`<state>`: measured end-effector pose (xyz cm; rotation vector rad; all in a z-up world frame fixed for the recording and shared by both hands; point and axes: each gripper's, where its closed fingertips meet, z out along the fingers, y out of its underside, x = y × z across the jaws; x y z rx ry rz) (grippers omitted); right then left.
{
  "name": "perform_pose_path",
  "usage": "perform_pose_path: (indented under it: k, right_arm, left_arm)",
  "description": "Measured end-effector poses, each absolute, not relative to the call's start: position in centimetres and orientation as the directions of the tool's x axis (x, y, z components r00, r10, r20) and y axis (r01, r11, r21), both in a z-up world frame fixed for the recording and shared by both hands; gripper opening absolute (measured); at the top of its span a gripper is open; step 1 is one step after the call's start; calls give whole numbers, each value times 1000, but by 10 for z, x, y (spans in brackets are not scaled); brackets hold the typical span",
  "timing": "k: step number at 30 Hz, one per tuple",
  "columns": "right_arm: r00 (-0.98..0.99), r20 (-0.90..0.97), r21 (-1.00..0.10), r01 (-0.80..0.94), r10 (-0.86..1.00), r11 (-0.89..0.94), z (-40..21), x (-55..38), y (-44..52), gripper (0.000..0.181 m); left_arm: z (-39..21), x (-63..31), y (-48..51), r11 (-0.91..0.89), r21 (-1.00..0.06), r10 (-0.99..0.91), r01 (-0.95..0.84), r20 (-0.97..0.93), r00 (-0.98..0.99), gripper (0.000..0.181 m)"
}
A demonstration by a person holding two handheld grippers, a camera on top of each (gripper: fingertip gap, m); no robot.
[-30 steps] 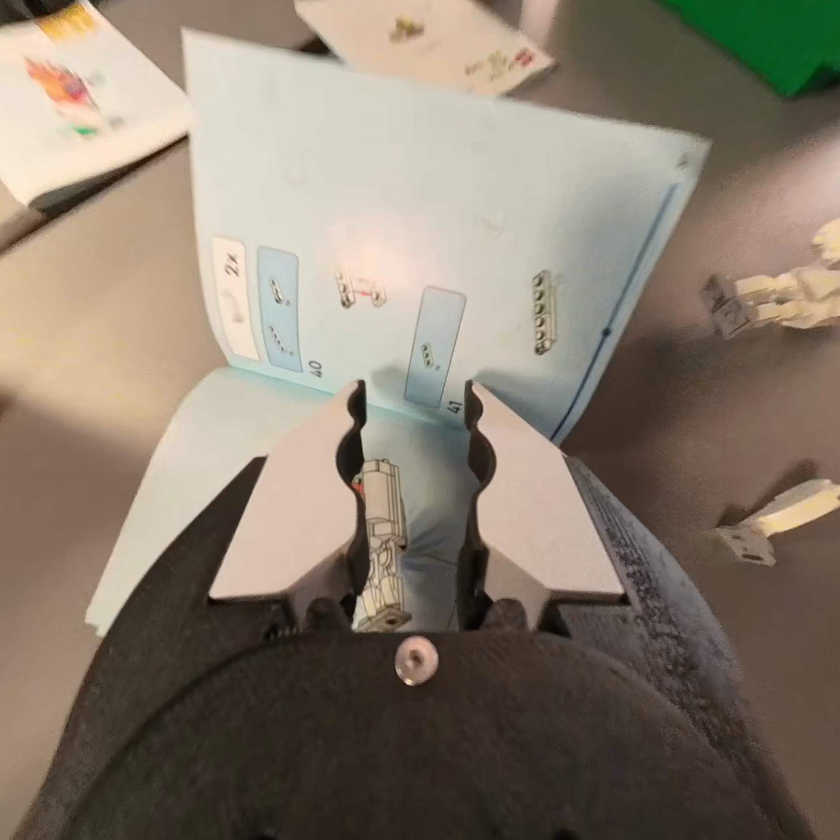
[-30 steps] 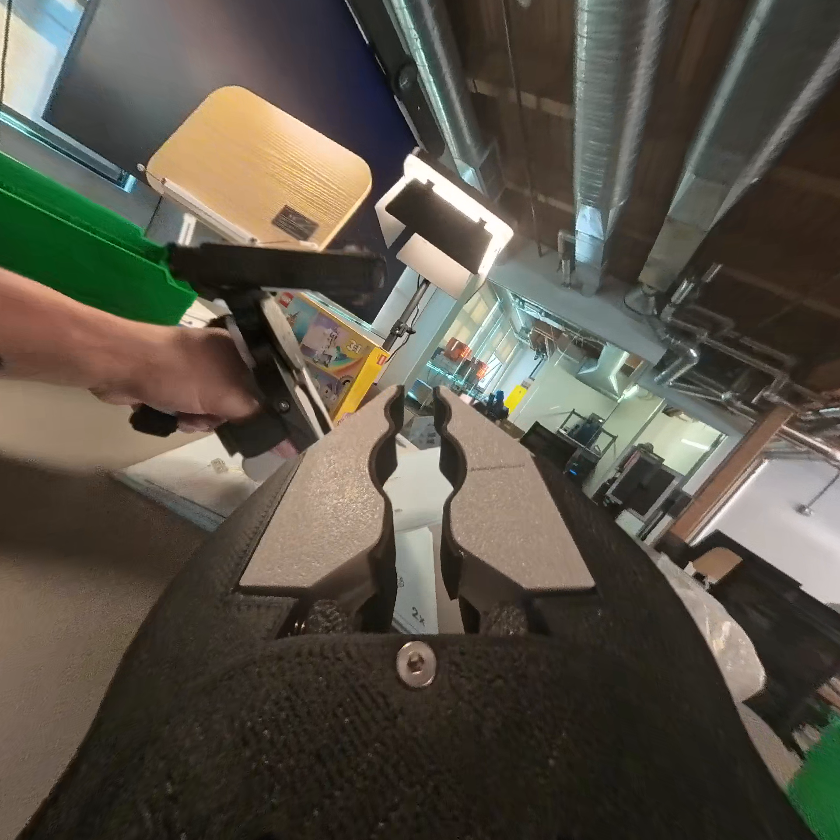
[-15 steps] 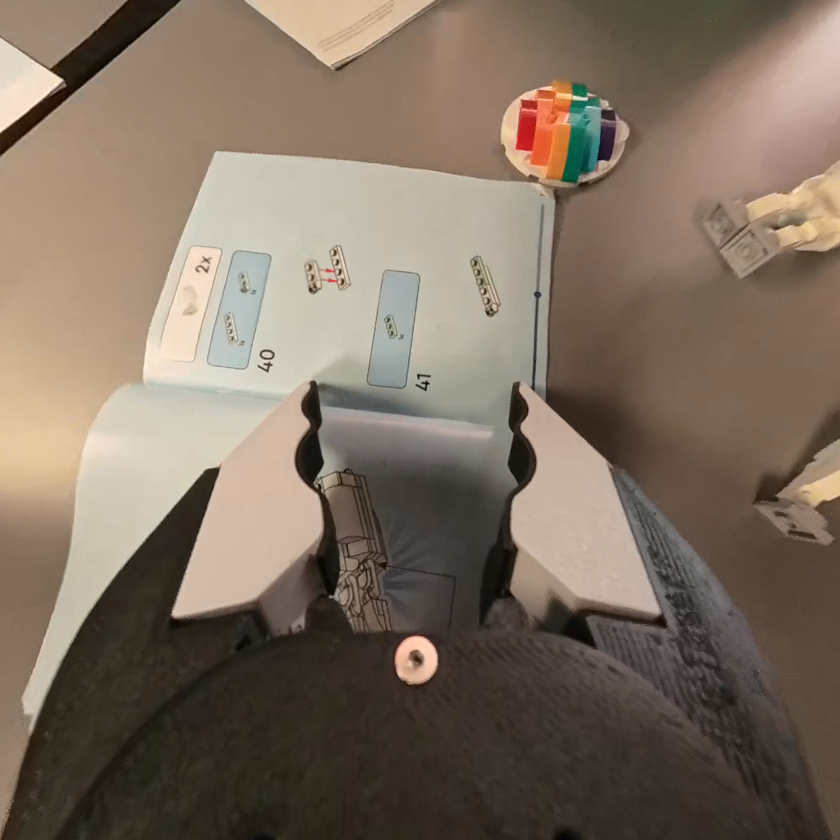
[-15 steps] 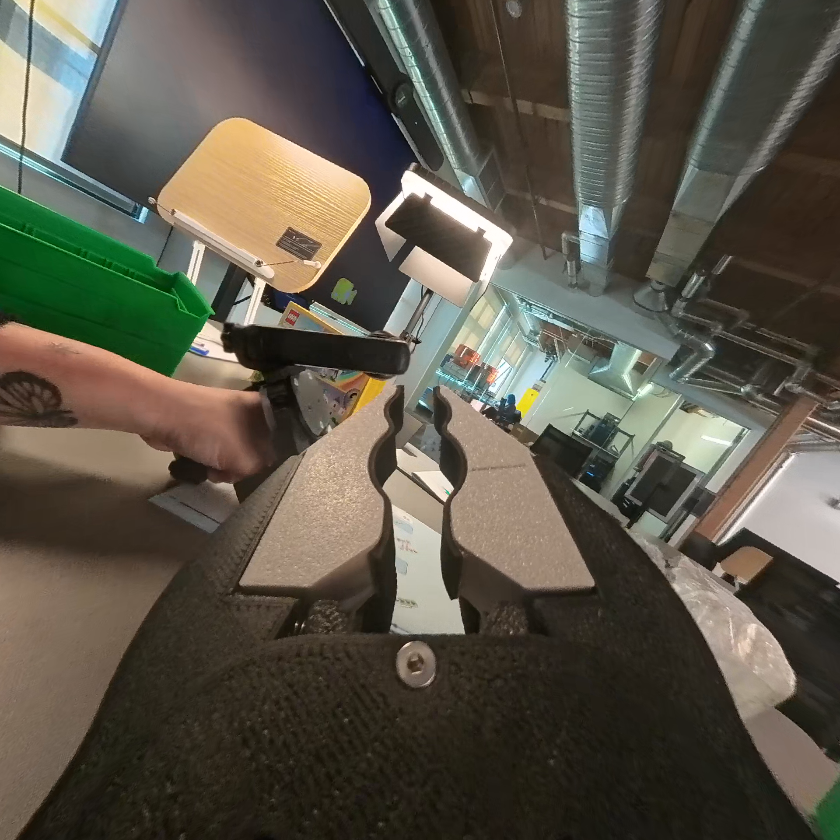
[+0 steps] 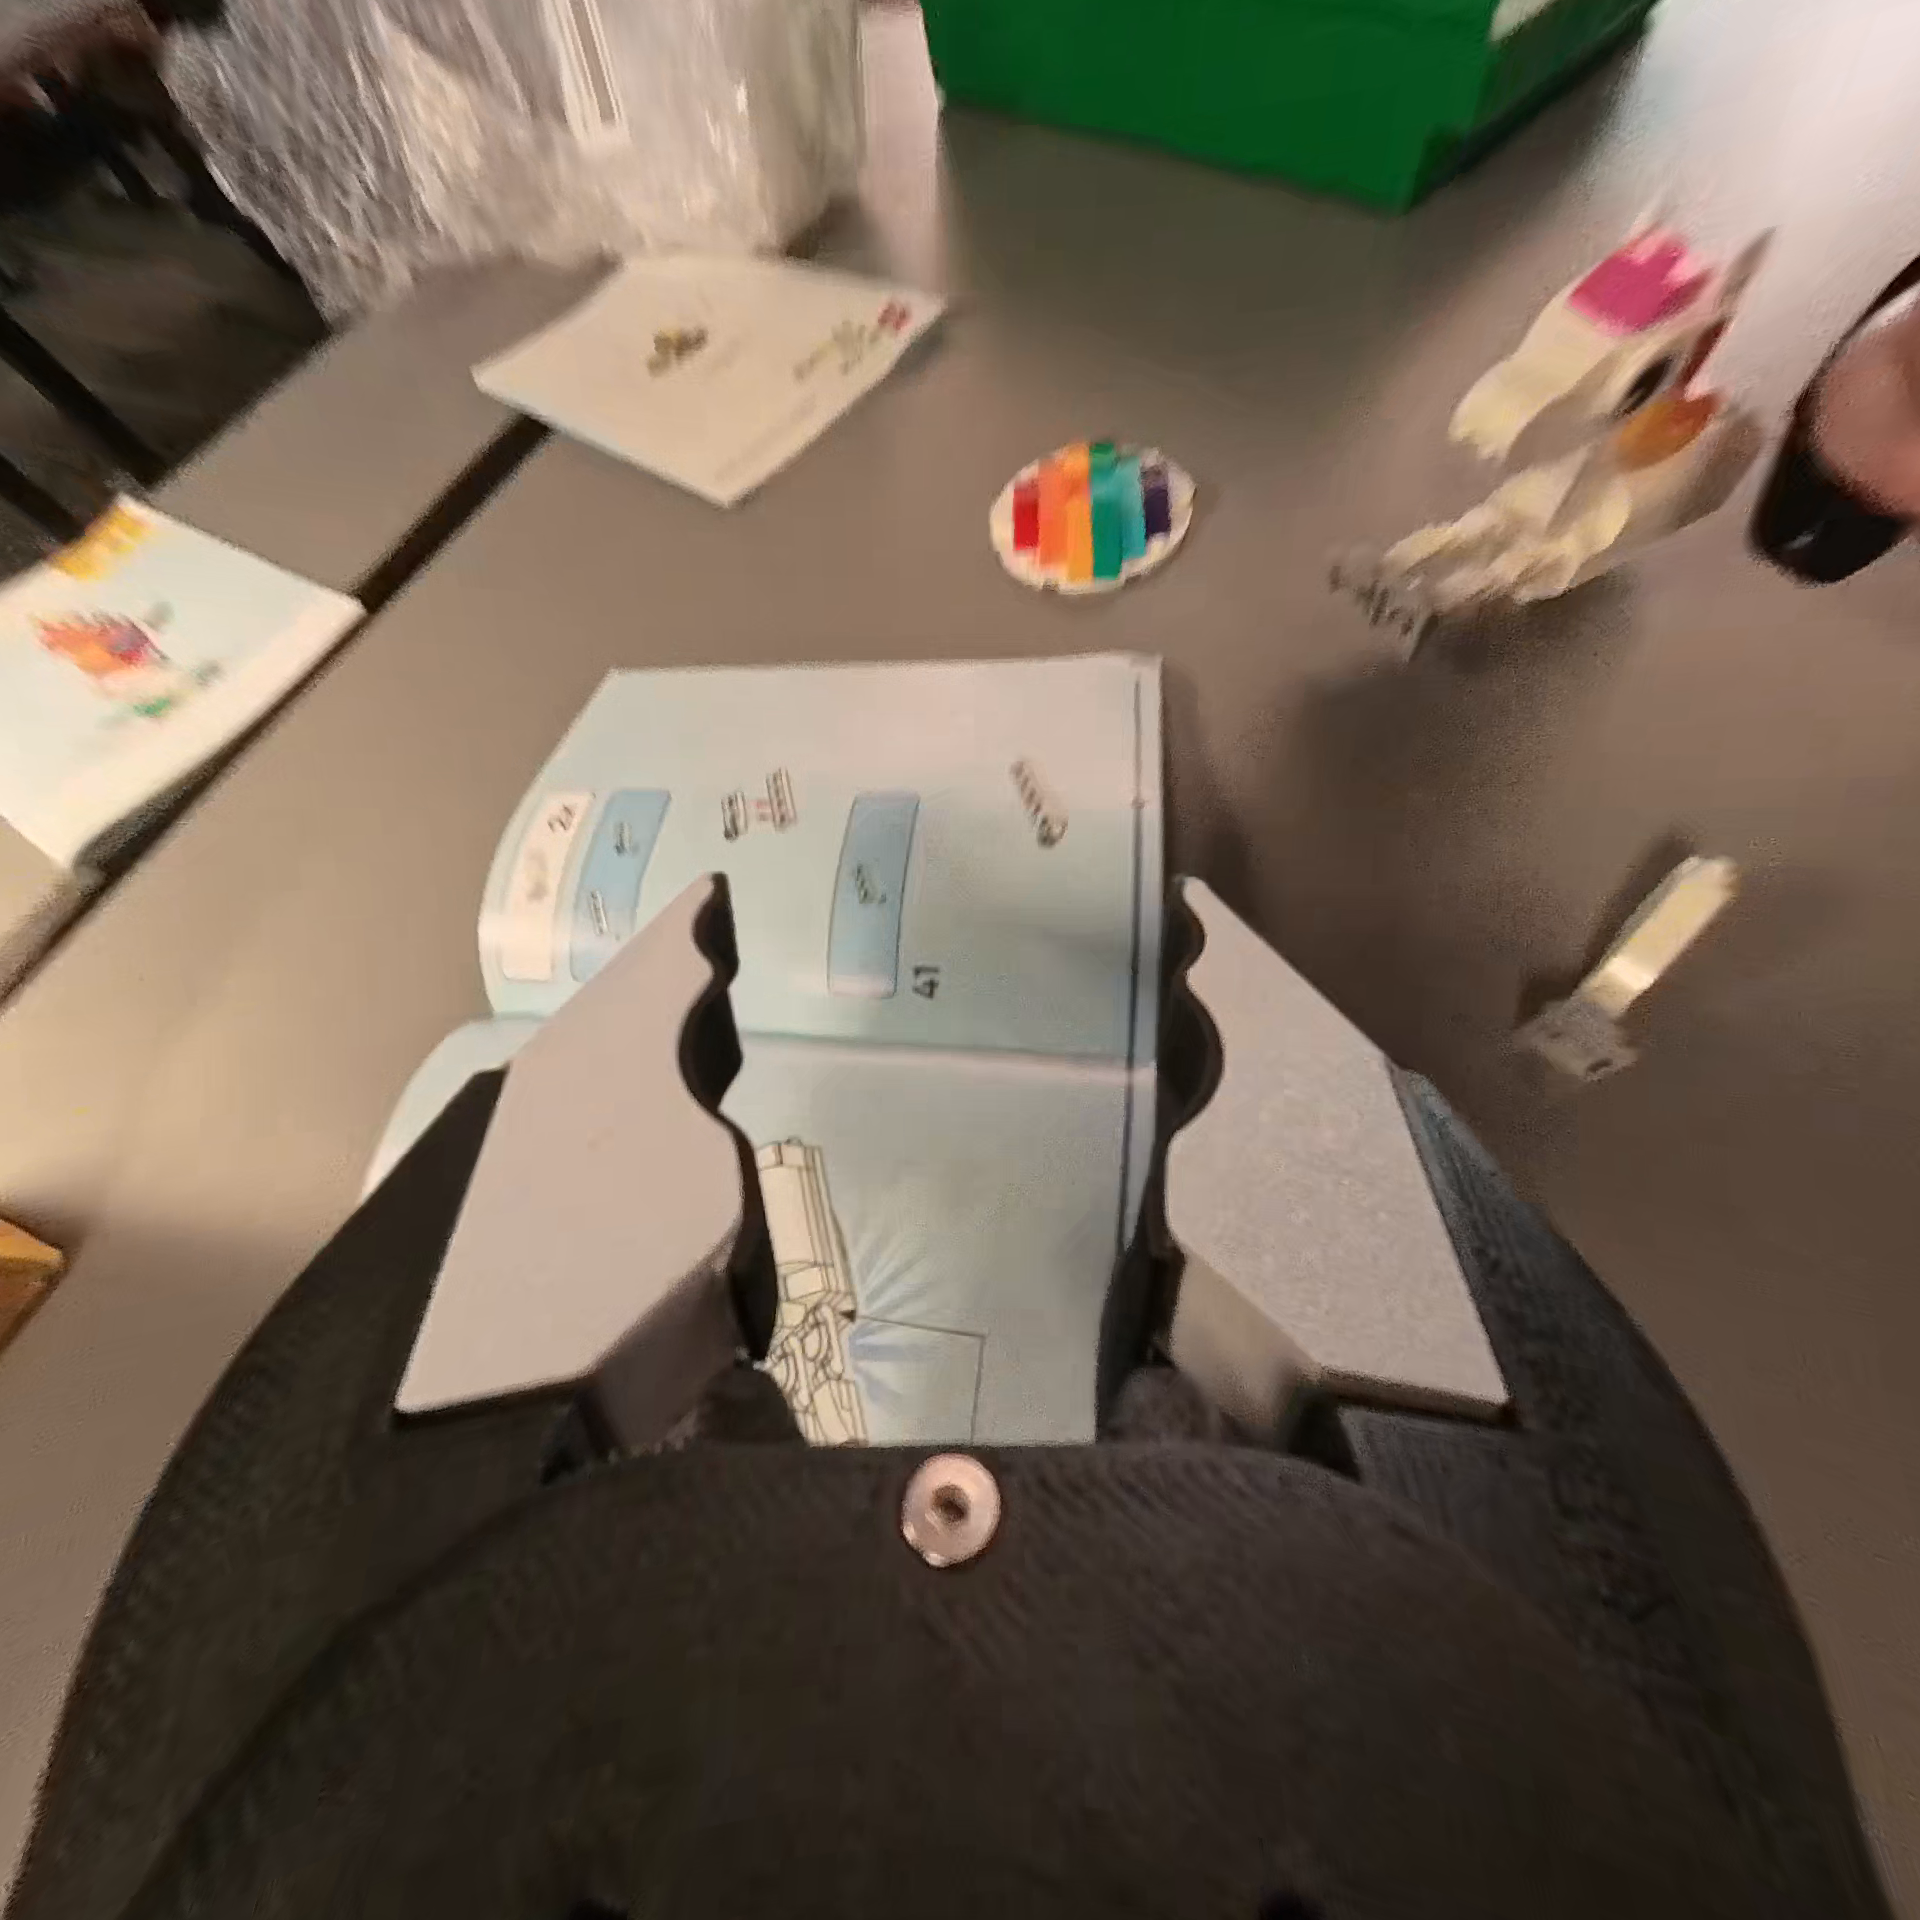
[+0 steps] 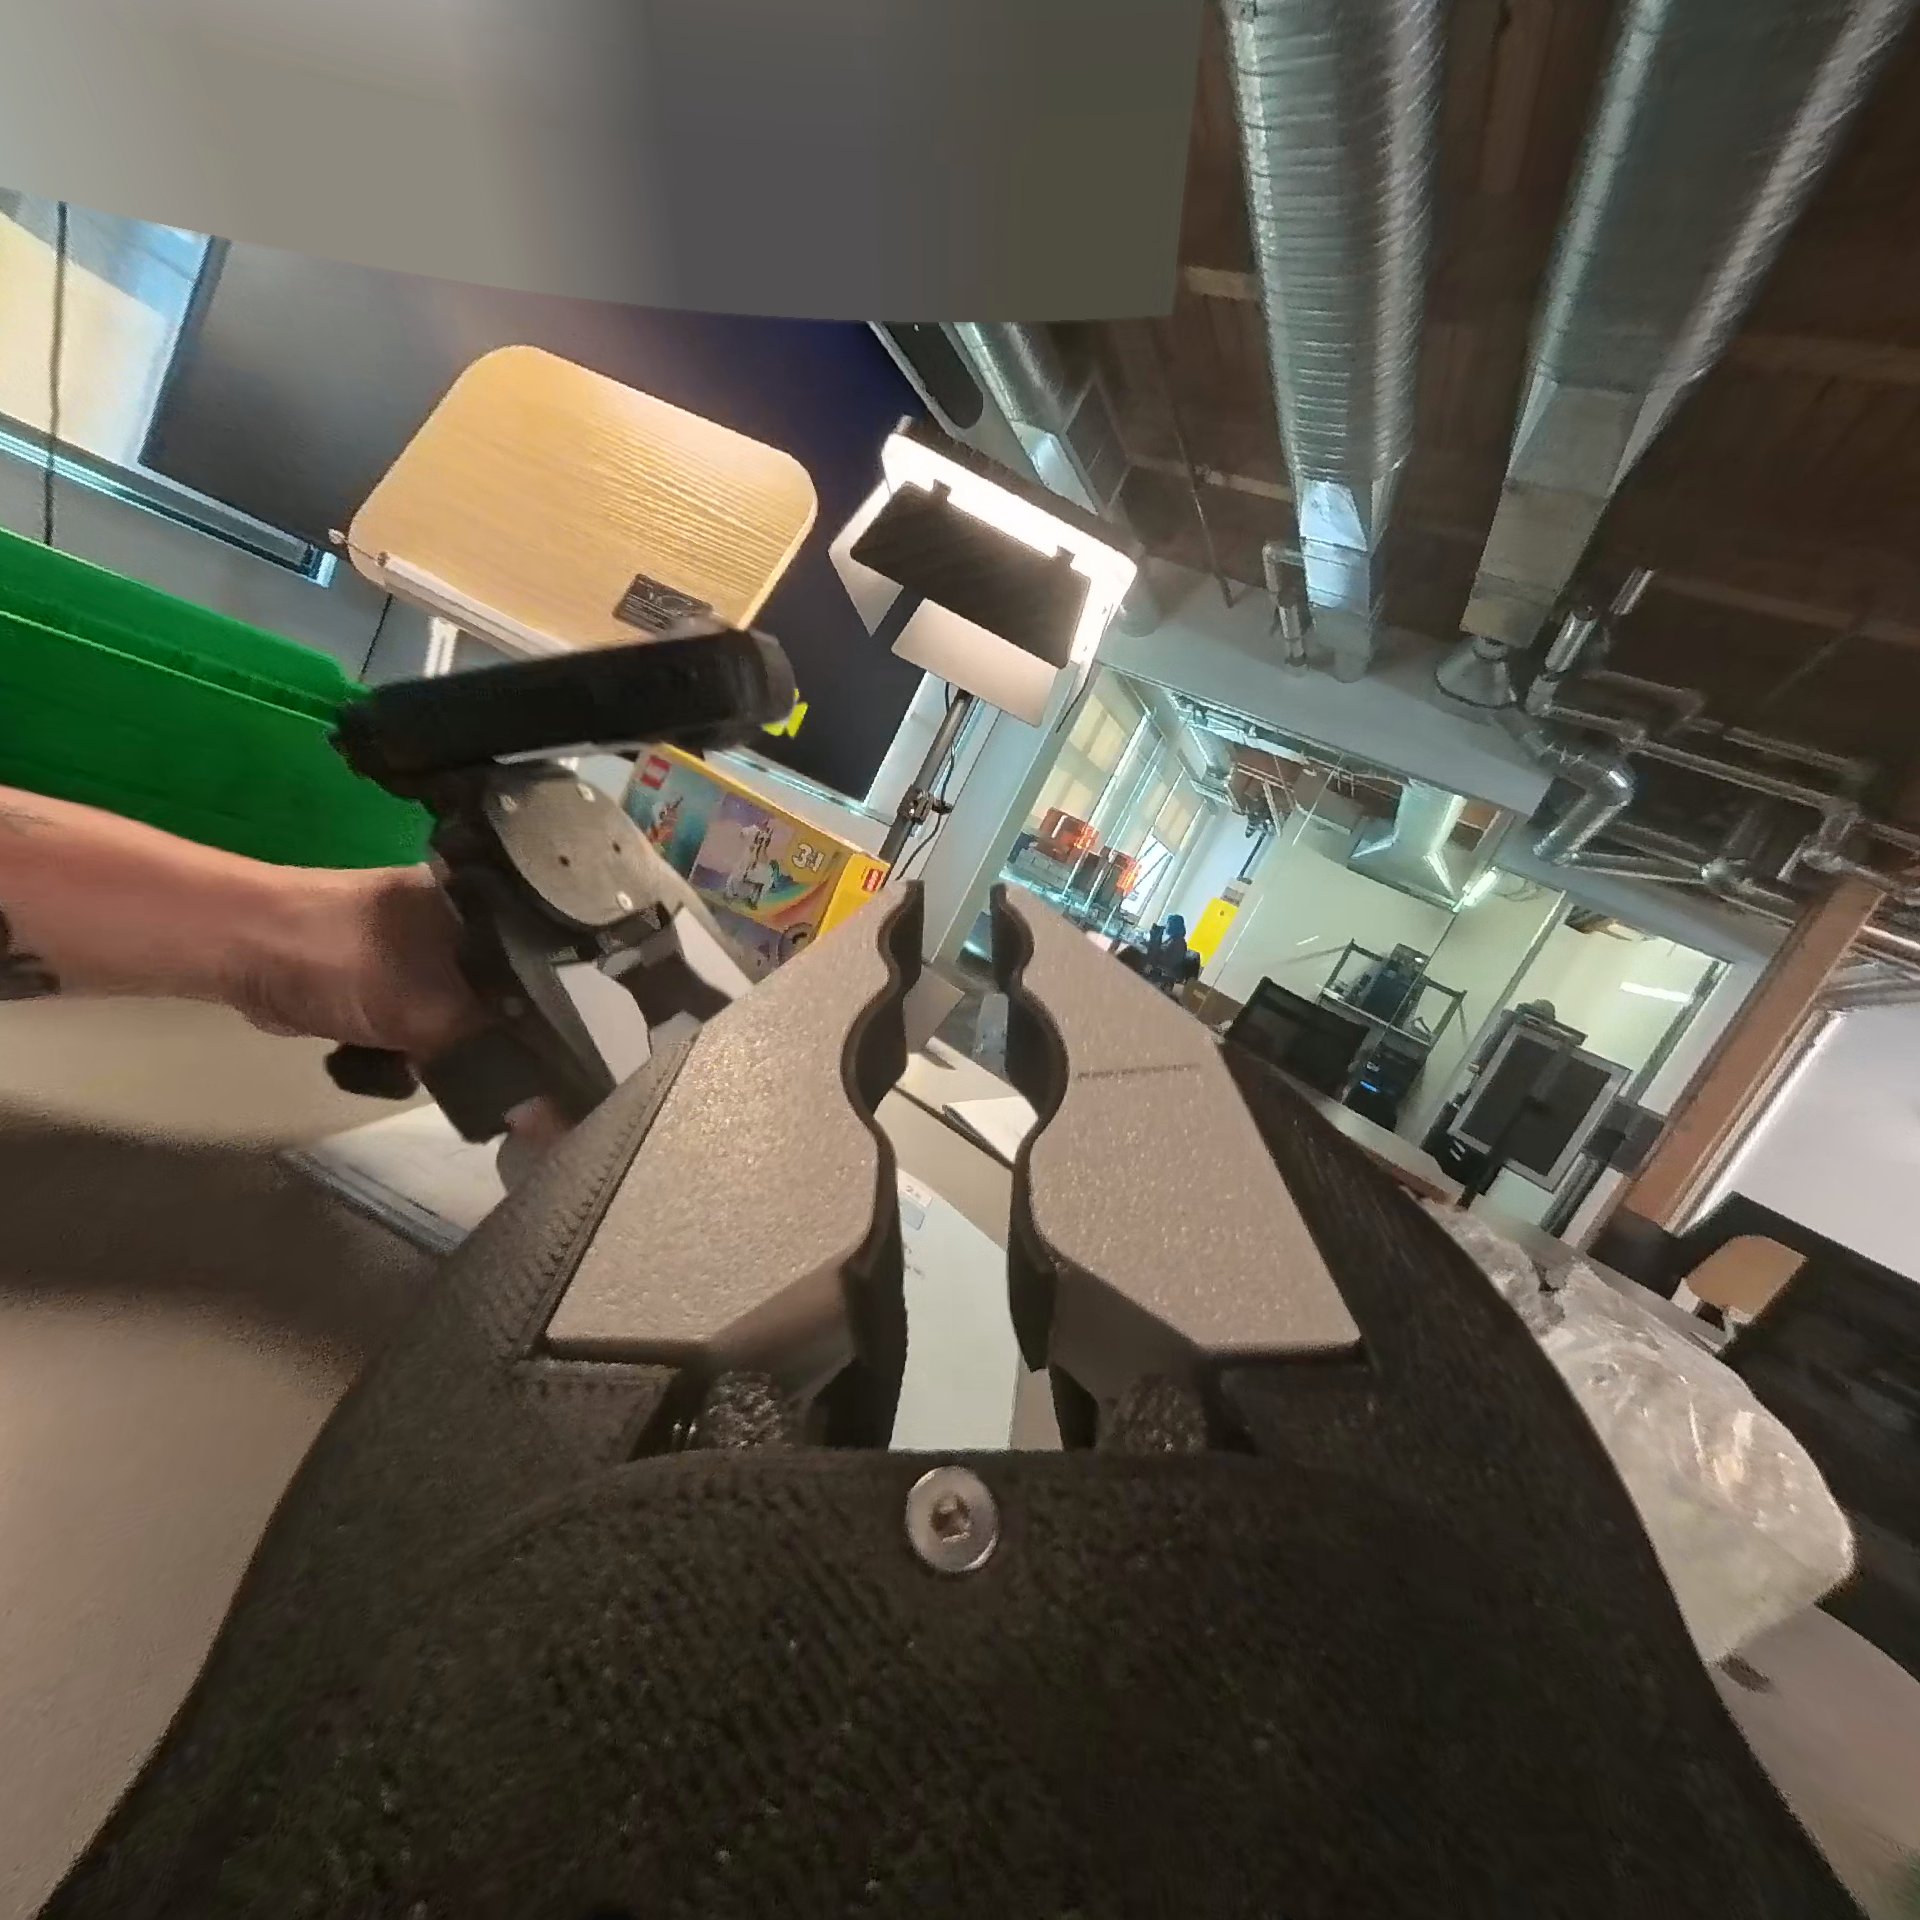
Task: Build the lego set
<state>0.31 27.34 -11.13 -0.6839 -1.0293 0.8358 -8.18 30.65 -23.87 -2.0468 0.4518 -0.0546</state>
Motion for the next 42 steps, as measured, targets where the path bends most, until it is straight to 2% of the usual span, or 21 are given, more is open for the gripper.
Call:
perform_pose_path:
  k: [6,8,11,14,17,20,21,22,25,37,40,42]
  right_arm:
    - [282,443,-803,-296,851,517,-101,9,271,11]
    - [276,432,-800,-322,858,506,-96,13,267,11]
    - [263,441,-790,-341,858,510,-92,15,260,11]
    - [251,465,-780,-338,849,527,-95,13,254,11]
    - [228,468,-788,-328,854,520,-101,8,250,11]
    - [211,468,-798,-315,858,513,-107,4,249,12]
    - [210,469,-800,-310,858,514,-108,3,249,12]
    - [212,471,-801,-304,856,516,-110,3,250,12]
    - [222,475,-803,-287,852,522,-113,1,254,12]
    - [207,441,-840,-247,873,483,-125,-6,264,11]
    - [213,443,-838,-246,871,486,-125,-5,266,12]
    - [215,438,-840,-250,873,482,-124,-4,267,12]
  left_arm:
    - [-158,-63,233,-291,-924,-181,-247,-200,963,88]
    - [-138,-71,185,-252,-936,-43,-244,-241,969,91]
    - [-118,-114,96,-198,-956,308,-215,-269,913,91]
    - [-134,-163,0,-216,-973,603,-82,-199,772,93]
    - [-183,-184,-56,-256,-954,690,158,-66,721,100]
    - [-223,-175,-66,-283,-899,655,334,73,752,94]
    - [-229,-167,-63,-290,-884,623,367,117,774,89]
    - [-232,-161,-60,-291,-876,601,384,145,786,91]
    - [-230,-142,-47,-315,-871,529,377,169,832,83]
    - [-220,-66,45,-371,-873,172,316,270,947,91]
    - [-196,-60,48,-316,-902,102,295,277,956,88]
    - [-172,-75,38,-251,-928,133,276,249,959,86]
